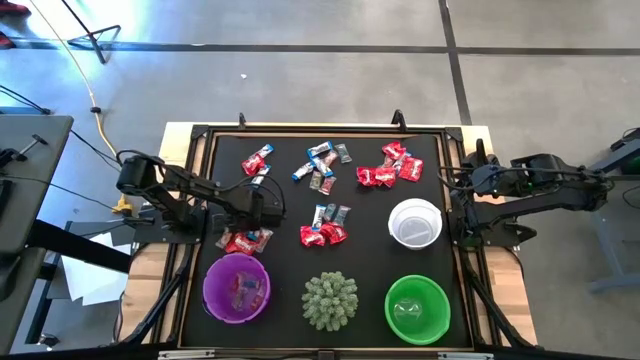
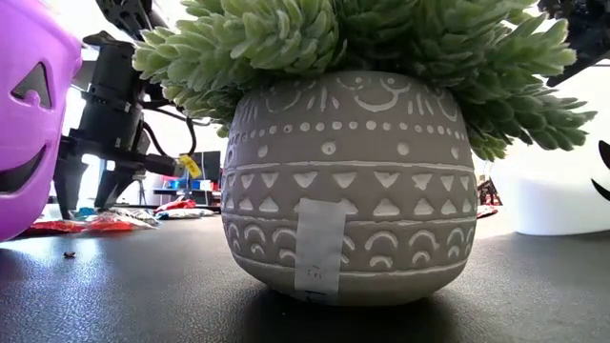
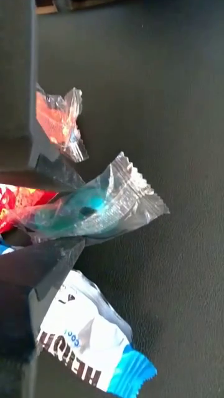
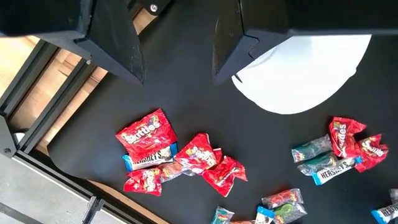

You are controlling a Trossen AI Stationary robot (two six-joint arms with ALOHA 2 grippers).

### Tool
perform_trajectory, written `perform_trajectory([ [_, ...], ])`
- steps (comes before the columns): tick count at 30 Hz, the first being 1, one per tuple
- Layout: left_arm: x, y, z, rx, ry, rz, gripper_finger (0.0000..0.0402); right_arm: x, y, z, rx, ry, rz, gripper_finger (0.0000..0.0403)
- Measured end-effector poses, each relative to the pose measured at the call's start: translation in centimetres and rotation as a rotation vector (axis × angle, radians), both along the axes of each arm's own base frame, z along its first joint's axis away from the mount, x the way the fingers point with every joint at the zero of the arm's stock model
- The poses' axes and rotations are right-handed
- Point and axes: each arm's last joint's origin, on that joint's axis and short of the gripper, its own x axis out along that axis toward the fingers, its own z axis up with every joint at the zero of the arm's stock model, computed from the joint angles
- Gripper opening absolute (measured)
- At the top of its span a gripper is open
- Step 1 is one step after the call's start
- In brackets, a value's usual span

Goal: Sort candy
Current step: Put the transparent candy wrapper into the purple bucket

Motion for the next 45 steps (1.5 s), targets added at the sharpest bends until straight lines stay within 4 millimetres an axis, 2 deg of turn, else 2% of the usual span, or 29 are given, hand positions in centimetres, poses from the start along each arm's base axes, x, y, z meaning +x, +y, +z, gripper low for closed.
perform_trajectory([
  [6, -0.1, 0.0, 0.5, 0.005, -0.029, -0.019, 0.0023, 0.0, 0.0, 0.0, 0.006, -0.006, -0.009, 0.0183],
  [8, -0.2, 0.1, 0.9, 0.024, -0.047, -0.023, 0.0008, 0.0, 0.0, 0.0, 0.01, -0.009, -0.016, 0.0183],
  [15, -0.7, 0.1, 3.4, 0.095, -0.157, -0.039, 0.001, 0.0, 0.0, 0.0, 0.01, -0.009, -0.016, 0.0183],
  [20, -1.3, -0.2, 6.9, 0.197, -0.252, -0.057, 0.0003, 0.0, 0.0, 0.0, 0.009, -0.008, -0.014, 0.0183],
  [24, -1.5, -1.1, 10.1, 0.204, -0.357, -0.123, 0.0003, 0.0, 0.0, 0.0, 0.008, -0.008, -0.014, 0.0183],
  [29, -1.0, -3.7, 15.1, 0.15, -0.567, -0.214, 0.0003, 0.0, 0.0, 0.0, 0.008, -0.007, -0.013, 0.0183],
  [33, -0.4, -6.5, 19.2, 0.065, -0.705, -0.314, 0.0004, 0.0, 0.0, 0.0, 0.008, -0.007, -0.013, 0.0183],
  [36, -0.2, -8.8, 21.4, 0.009, -0.773, -0.361, 0.0004, 0.0, 0.0, 0.0, 0.01, -0.009, -0.017, 0.0183],
  [40, -0.2, -11.9, 22.4, -0.083, -0.788, -0.424, 0.0004, 0.0, 0.0, 0.0, 0.022, -0.019, -0.035, 0.0183],
  [45, -1.3, -15.4, 20.3, -0.212, -0.596, -0.496, 0.0005, 0.0, 0.0, 0.0, 0.029, -0.025, -0.047, 0.0183],
])
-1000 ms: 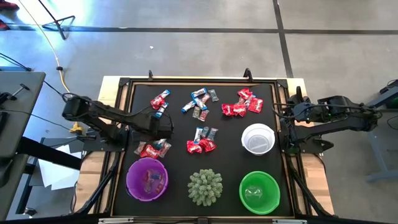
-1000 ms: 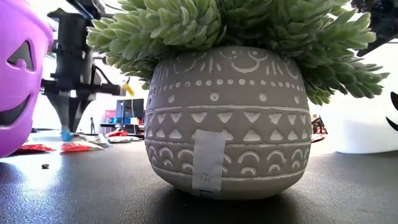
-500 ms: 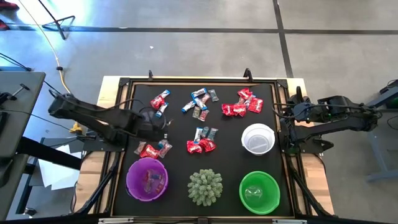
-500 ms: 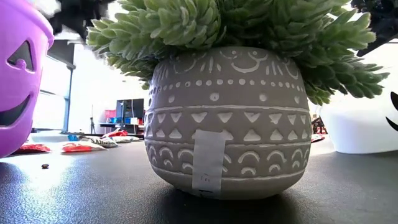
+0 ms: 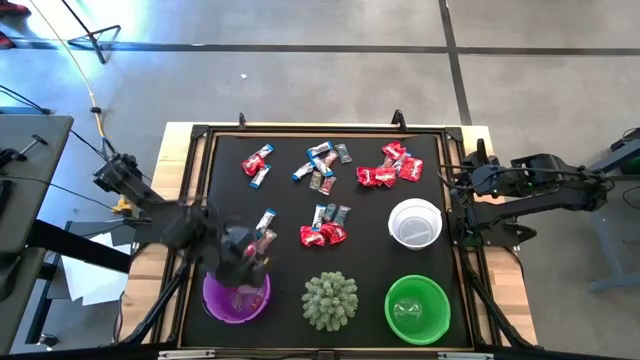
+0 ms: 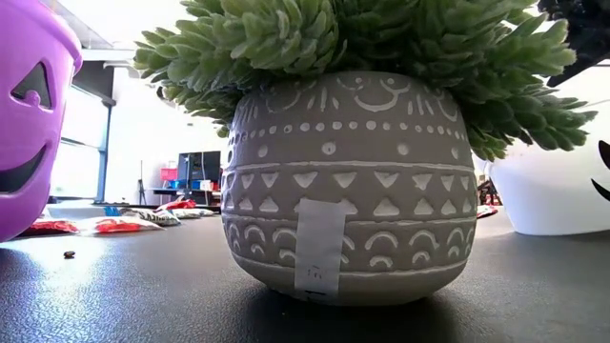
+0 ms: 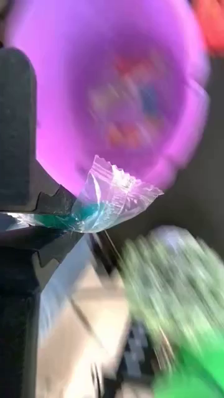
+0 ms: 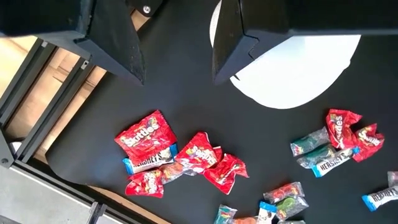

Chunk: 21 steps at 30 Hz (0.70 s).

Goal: Sort candy
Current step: Put the transparent candy wrapper into the purple bucket

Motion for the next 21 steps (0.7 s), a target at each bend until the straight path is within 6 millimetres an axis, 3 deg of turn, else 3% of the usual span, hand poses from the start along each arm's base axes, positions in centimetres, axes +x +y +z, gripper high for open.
perform_trajectory([
  [4, -1.2, -1.9, -2.0, 0.087, 0.16, -0.041, 0.0005, 0.0, 0.0, 0.0, 0.012, -0.011, -0.021, 0.0183],
  [11, -1.4, -3.4, -3.2, 0.169, 0.175, -0.175, 0.0037, 0.0, 0.0, 0.0, 0.053, -0.032, -0.055, 0.0183],
  [21, -1.4, -3.1, -3.3, 0.247, 0.153, -0.327, 0.0096, 0.0, 0.1, 0.0, 0.082, -0.046, -0.078, 0.0183],
])
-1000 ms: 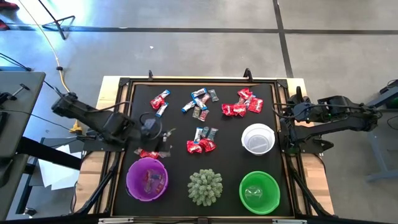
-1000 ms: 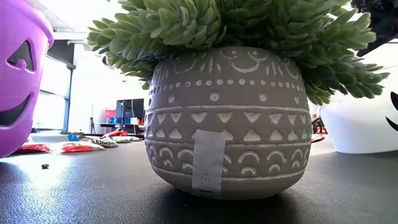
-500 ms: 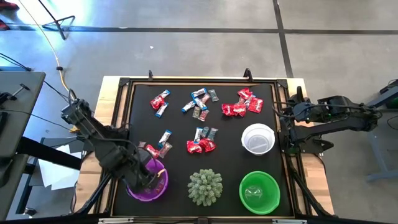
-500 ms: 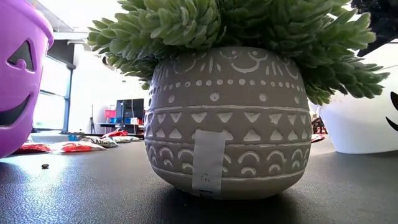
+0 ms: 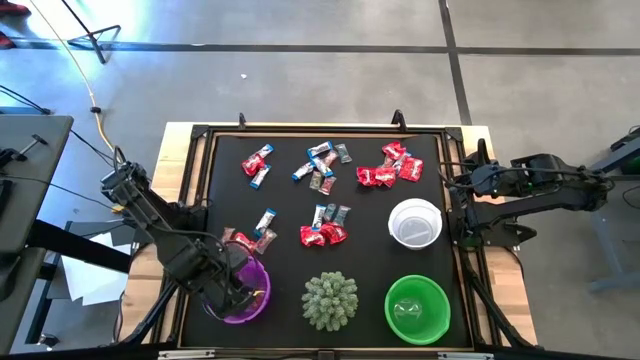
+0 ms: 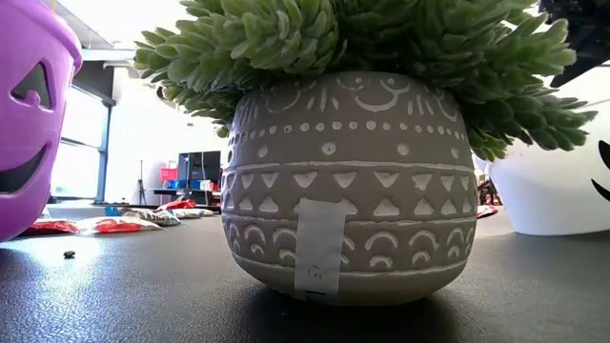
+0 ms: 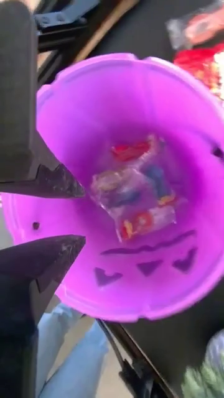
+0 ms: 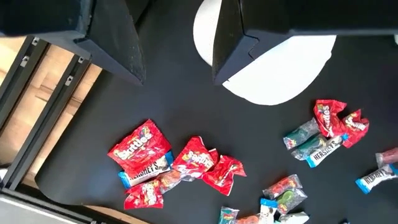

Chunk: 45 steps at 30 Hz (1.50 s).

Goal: Sort candy
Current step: Put the transparent candy wrapper into the purple bucket

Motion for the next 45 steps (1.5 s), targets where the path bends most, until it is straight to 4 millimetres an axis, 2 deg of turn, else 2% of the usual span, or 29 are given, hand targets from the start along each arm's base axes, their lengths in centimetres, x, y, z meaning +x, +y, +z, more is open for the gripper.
perform_trajectory([
  [5, 0.1, 1.3, 0.9, 0.057, -0.08, -0.071, 0.0099, 0.0, 0.0, 0.0, 0.018, -0.012, -0.023, 0.0183],
  [10, 0.8, 3.4, 1.7, 0.138, -0.15, -0.067, 0.0098, 0.0, 0.0, 0.0, 0.015, -0.01, -0.02, 0.0183],
  [16, 2.7, 6.6, 2.0, 0.211, -0.172, -0.018, 0.0097, 0.0, 0.0, 0.0, 0.017, 0.0, 0.005, 0.0183],
  [23, 5.5, 11.1, 1.1, 0.23, -0.123, 0.098, 0.0097, 0.0, 0.1, 0.0, -0.007, 0.023, 0.049, 0.0183],
  [28, 6.8, 13.4, -1.1, 0.205, -0.036, 0.118, 0.0097, -0.1, 0.0, -0.1, -0.033, 0.056, 0.09, 0.0183],
  [32, 7.6, 14.1, -3.2, 0.165, 0.03, 0.14, 0.0097, -0.3, 0.0, -0.2, -0.05, 0.084, 0.118, 0.0183],
  [38, 8.5, 14.2, -6.3, 0.143, 0.111, 0.144, 0.0097, -0.4, 0.0, -0.2, -0.074, 0.12, 0.159, 0.0183],
  [45, 9.6, 13.4, -10.0, 0.045, 0.251, 0.116, 0.0097, -0.5, 0.0, -0.3, -0.096, 0.145, 0.196, 0.0183],
])
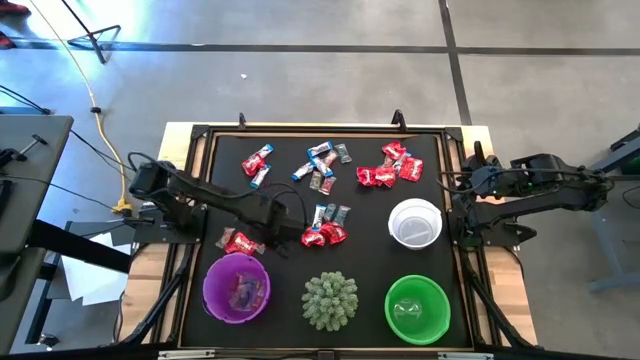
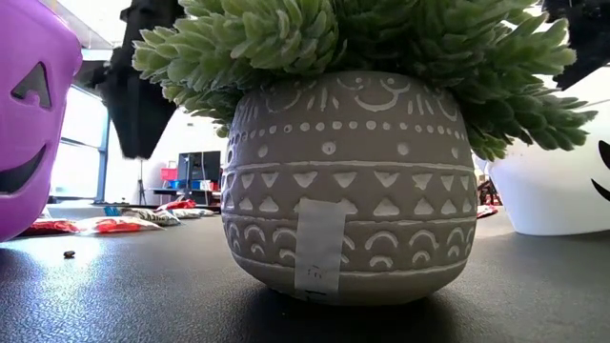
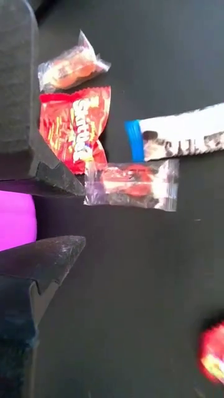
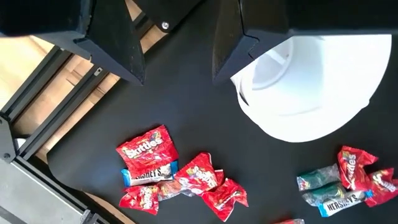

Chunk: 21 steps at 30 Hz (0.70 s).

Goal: Sort candy
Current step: Put the transparent candy wrapper into the purple bucket

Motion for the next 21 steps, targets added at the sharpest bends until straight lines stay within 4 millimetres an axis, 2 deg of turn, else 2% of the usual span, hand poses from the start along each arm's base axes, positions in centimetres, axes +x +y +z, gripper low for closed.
perform_trajectory([
  [4, 0.3, -0.2, -1.6, 0.006, 0.059, -0.03, 0.0097, 0.0, 0.0, 0.0, -0.002, 0.003, 0.003, 0.0183],
  [14, 1.1, -0.1, -4.3, 0.022, 0.143, -0.107, 0.0097, 0.0, 0.0, 0.0, 0.0, 0.001, 0.0, 0.0183],
  [21, 1.5, 0.8, -6.1, 0.065, 0.204, -0.126, 0.0097, 0.0, 0.0, 0.0, 0.009, -0.007, -0.017, 0.0183],
])
